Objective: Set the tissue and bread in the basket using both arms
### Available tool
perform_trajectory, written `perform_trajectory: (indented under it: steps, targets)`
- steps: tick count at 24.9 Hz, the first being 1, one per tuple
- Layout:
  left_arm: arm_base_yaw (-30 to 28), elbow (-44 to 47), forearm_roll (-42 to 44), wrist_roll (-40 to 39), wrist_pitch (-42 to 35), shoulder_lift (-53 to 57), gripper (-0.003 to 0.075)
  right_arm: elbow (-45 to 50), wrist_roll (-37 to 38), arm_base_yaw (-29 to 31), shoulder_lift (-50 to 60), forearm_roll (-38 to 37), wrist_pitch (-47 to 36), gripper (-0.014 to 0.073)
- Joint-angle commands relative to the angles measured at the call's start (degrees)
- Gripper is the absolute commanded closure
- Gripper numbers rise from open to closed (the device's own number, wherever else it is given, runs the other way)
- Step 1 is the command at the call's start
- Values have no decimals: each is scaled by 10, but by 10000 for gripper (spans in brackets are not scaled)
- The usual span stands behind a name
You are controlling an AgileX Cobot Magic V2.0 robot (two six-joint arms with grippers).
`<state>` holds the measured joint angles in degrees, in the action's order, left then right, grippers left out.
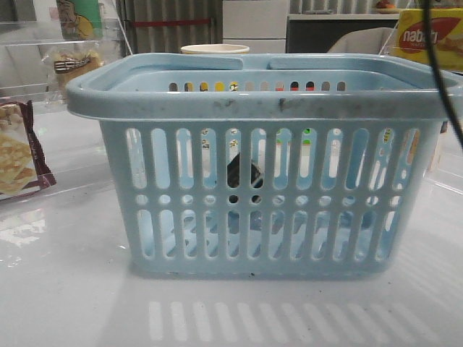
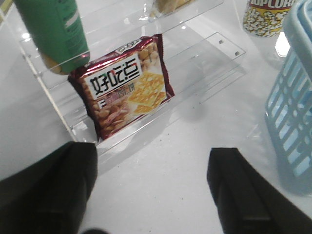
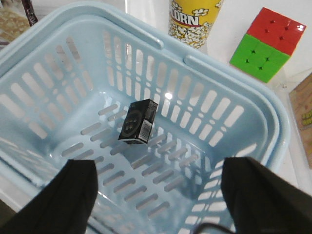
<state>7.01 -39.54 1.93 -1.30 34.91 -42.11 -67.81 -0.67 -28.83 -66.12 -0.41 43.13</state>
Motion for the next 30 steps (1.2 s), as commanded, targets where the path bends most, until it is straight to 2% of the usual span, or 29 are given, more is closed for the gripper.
perform_trajectory:
  steps: [1, 7, 11, 16, 23, 26, 30]
  targets:
    - [19, -50, 7, 0, -73, -46, 181, 37, -4, 0, 72, -11, -49, -29]
    - [20, -143, 11, 0, -107, -183, 171, 94, -4, 0, 139, -11, -45, -29]
    - [20, -224, 15, 0, -108, -288, 93, 94, -4, 0, 141, -10, -25, -29]
    - [20, -323, 22, 0, -116, -407, 97, 94, -4, 0, 141, -10, -25, -29]
    - [20, -444, 76, 0, -163, -562, 97, 94, -4, 0, 141, -10, -25, -29]
    - [20, -480, 120, 0, -181, -611, 97, 94, -4, 0, 141, -10, -25, -29]
    - [19, -516, 134, 0, -227, -669, 99, 94, -4, 0, 141, -10, -25, -29]
